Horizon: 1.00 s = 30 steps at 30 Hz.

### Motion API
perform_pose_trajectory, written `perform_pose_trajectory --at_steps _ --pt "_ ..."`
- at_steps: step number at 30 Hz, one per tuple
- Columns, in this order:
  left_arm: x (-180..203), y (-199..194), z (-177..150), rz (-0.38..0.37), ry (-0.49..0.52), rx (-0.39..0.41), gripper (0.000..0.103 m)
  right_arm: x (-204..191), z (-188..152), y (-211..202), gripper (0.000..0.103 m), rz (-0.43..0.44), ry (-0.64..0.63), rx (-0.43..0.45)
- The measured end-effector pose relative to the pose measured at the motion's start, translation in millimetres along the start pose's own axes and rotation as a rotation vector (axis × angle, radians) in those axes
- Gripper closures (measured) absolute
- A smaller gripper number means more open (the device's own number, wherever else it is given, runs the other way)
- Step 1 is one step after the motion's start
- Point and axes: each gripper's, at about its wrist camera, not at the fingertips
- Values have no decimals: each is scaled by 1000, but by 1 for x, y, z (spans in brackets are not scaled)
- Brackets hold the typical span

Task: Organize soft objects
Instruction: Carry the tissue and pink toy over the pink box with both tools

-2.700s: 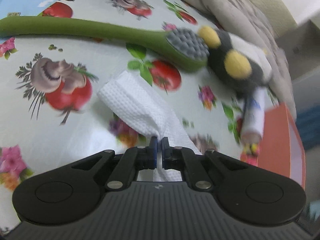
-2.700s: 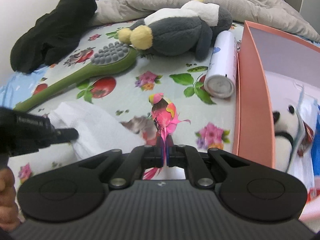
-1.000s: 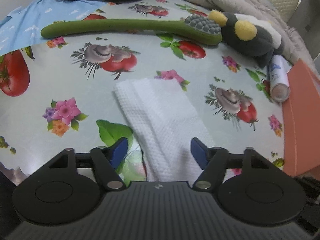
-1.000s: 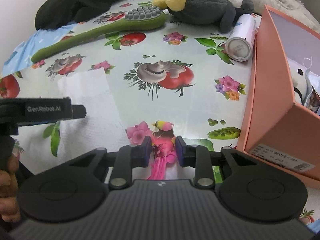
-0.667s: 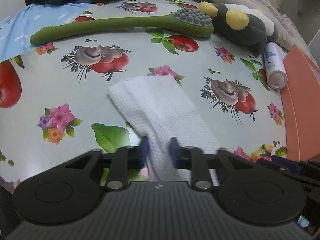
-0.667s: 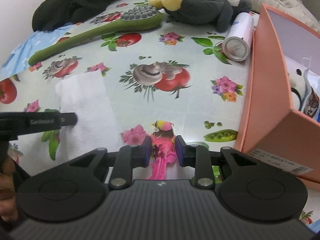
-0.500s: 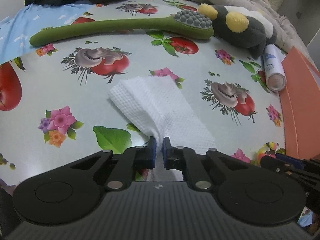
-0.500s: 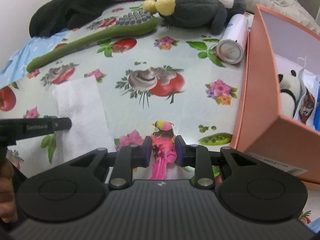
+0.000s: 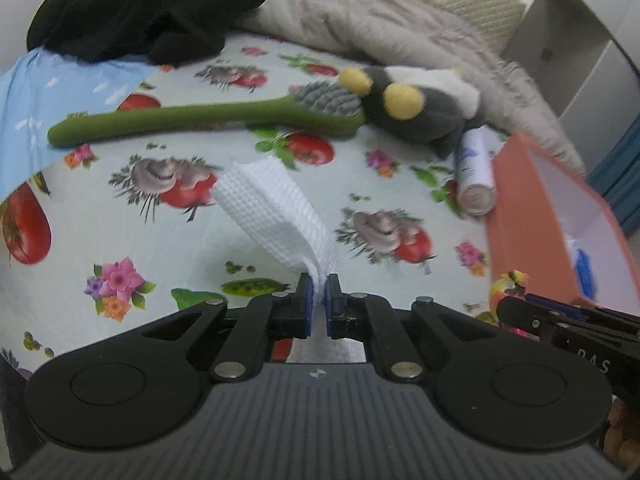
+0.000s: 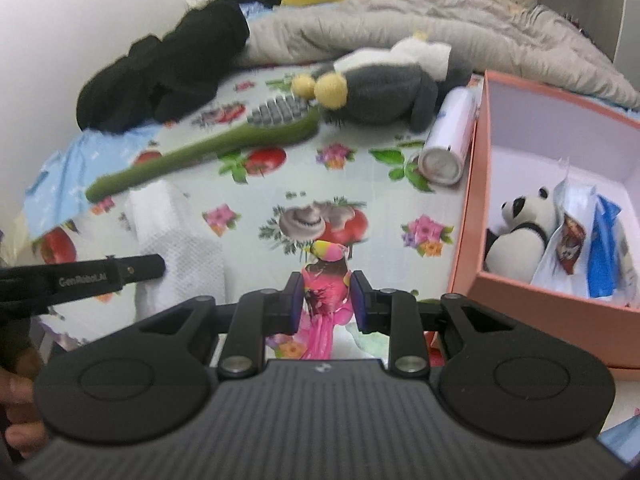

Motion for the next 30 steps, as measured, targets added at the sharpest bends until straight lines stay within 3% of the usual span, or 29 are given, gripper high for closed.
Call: perform_pose_trajectory --at_steps 17,30 --pt "43 -95 3 -231 94 73 95 7 -4 -104 74 -52 79 184" --pt "97 -124 -25 -378 185 43 95 49 -38 -159 74 -174 173 227"
Point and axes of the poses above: each gripper's, at about its wrist camera, not at the fingertips, and y roughly the way its jaws point, x to its right, z to its top, and after that the axes turned 5 degrees about -y, right-handed
